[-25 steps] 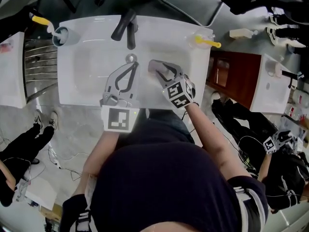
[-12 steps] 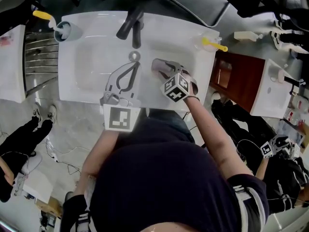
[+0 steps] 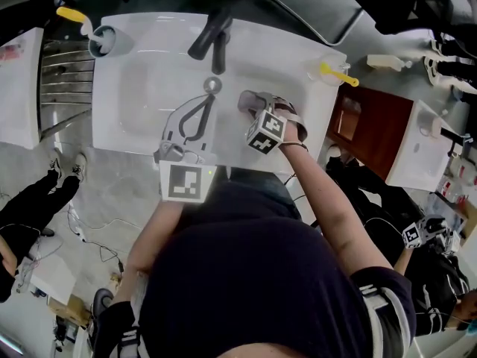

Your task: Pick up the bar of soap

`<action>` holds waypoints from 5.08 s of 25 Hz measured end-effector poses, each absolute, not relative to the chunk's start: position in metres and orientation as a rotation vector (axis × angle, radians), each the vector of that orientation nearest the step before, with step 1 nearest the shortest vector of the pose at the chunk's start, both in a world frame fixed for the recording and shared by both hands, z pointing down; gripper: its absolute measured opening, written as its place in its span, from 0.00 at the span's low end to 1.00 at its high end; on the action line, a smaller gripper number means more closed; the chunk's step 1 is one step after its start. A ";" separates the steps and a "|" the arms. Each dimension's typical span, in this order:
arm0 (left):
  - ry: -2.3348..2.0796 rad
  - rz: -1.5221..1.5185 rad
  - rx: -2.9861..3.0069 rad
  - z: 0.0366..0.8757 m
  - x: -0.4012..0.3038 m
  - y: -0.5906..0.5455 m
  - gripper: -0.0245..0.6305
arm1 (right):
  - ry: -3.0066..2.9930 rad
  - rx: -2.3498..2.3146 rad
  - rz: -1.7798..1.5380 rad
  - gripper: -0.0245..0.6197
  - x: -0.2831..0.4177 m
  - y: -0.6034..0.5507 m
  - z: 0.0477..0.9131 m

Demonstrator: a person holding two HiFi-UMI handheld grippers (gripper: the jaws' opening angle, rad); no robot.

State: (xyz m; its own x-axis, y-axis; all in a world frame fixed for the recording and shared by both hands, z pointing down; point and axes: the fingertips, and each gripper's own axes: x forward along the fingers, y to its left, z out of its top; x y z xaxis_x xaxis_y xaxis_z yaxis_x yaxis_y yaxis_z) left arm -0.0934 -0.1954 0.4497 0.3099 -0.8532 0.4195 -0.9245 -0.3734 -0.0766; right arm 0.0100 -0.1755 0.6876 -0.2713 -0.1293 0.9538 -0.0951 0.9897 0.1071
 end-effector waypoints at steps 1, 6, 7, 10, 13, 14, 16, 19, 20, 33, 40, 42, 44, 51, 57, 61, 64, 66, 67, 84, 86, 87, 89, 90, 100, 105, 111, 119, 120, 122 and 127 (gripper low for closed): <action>-1.650 0.595 2.388 0.450 -0.094 -0.195 0.04 | -1.838 0.153 -0.034 0.33 0.010 -0.175 0.690; -1.682 0.589 2.367 0.450 -0.100 -0.192 0.04 | -1.812 0.109 -0.044 0.33 0.010 -0.177 0.698; -1.688 0.591 2.360 0.451 -0.101 -0.192 0.04 | -1.806 0.101 -0.048 0.33 0.010 -0.177 0.700; -1.703 0.596 2.338 0.452 -0.105 -0.190 0.04 | -1.786 0.077 -0.054 0.33 0.010 -0.178 0.704; -1.716 0.592 2.325 0.452 -0.108 -0.190 0.04 | -1.756 0.046 -0.067 0.34 0.010 -0.177 0.707; -1.719 0.593 2.322 0.452 -0.109 -0.190 0.04 | -1.746 0.040 -0.073 0.34 0.010 -0.176 0.708; -1.720 0.597 2.320 0.453 -0.110 -0.190 0.04 | -1.728 0.037 -0.081 0.34 0.008 -0.176 0.709; -1.717 0.601 2.317 0.454 -0.111 -0.190 0.04 | -1.717 0.033 -0.093 0.34 0.003 -0.178 0.711; -1.716 0.601 2.316 0.454 -0.111 -0.191 0.04 | -1.714 0.029 -0.099 0.34 0.001 -0.179 0.711; -1.713 0.617 2.341 0.452 -0.109 -0.189 0.04 | -1.791 0.084 -0.171 0.34 -0.012 -0.190 0.695; -1.712 0.613 2.350 0.446 -0.106 -0.186 0.04 | -1.857 0.157 -0.204 0.34 -0.014 -0.197 0.657; -1.714 0.607 2.363 0.443 -0.104 -0.185 0.04 | -1.877 0.183 -0.202 0.34 -0.014 -0.197 0.645; -1.717 0.595 2.383 0.439 -0.101 -0.186 0.04 | -1.893 0.211 -0.197 0.34 -0.012 -0.195 0.636; -1.717 0.576 2.441 0.429 -0.089 -0.181 0.04 | -1.975 0.344 -0.242 0.33 -0.013 -0.198 0.583; -1.736 0.536 2.475 0.415 -0.085 -0.179 0.04 | -2.055 0.490 -0.274 0.33 -0.014 -0.202 0.531; -1.757 0.514 2.521 0.403 -0.083 -0.177 0.04 | -2.105 0.608 -0.302 0.33 -0.012 -0.202 0.495; -1.778 0.480 2.548 0.392 -0.080 -0.175 0.04 | -2.140 0.703 -0.331 0.33 -0.007 -0.201 0.468; -1.787 0.463 2.557 0.386 -0.080 -0.174 0.04 | -2.161 0.767 -0.346 0.33 -0.003 -0.202 0.451; -1.793 0.451 2.563 0.381 -0.080 -0.174 0.04 | -2.170 0.800 -0.353 0.33 -0.002 -0.202 0.443; -1.852 0.133 2.702 0.289 -0.081 -0.169 0.04 | -2.414 1.455 -0.330 0.33 0.030 -0.194 0.306; -1.848 0.099 2.705 0.280 -0.081 -0.167 0.04 | -2.451 1.516 -0.304 0.33 0.035 -0.190 0.294; -1.849 0.091 2.703 0.276 -0.082 -0.166 0.04 | -2.467 1.544 -0.295 0.33 0.038 -0.188 0.288; -1.858 0.068 2.697 0.268 -0.084 -0.165 0.04 | -2.491 1.594 -0.293 0.33 0.043 -0.185 0.275; -1.866 0.054 2.693 0.263 -0.085 -0.164 0.04 | -2.503 1.617 -0.293 0.33 0.045 -0.183 0.269; -1.925 0.021 2.688 0.227 -0.097 -0.160 0.04 | -2.563 1.787 -0.331 0.33 0.061 -0.168 0.220; -1.928 0.029 2.709 0.216 -0.100 -0.159 0.04 | -2.562 1.818 -0.356 0.33 0.062 -0.165 0.207; -1.917 0.017 2.721 0.211 -0.099 -0.154 0.04 | -2.559 1.851 -0.340 0.33 0.068 -0.163 0.202; -1.899 0.029 2.726 0.214 -0.096 -0.153 0.04 | -2.546 1.846 -0.327 0.33 0.069 -0.161 0.206; -1.896 0.036 2.726 0.215 -0.096 -0.153 0.04 | -2.546 1.845 -0.326 0.33 0.068 -0.161 0.206; -1.891 0.043 2.723 0.218 -0.098 -0.154 0.04 | -2.544 1.842 -0.334 0.33 0.065 -0.161 0.207; -1.884 0.026 2.717 0.222 -0.097 -0.154 0.04 | -2.541 1.840 -0.333 0.33 0.064 -0.161 0.211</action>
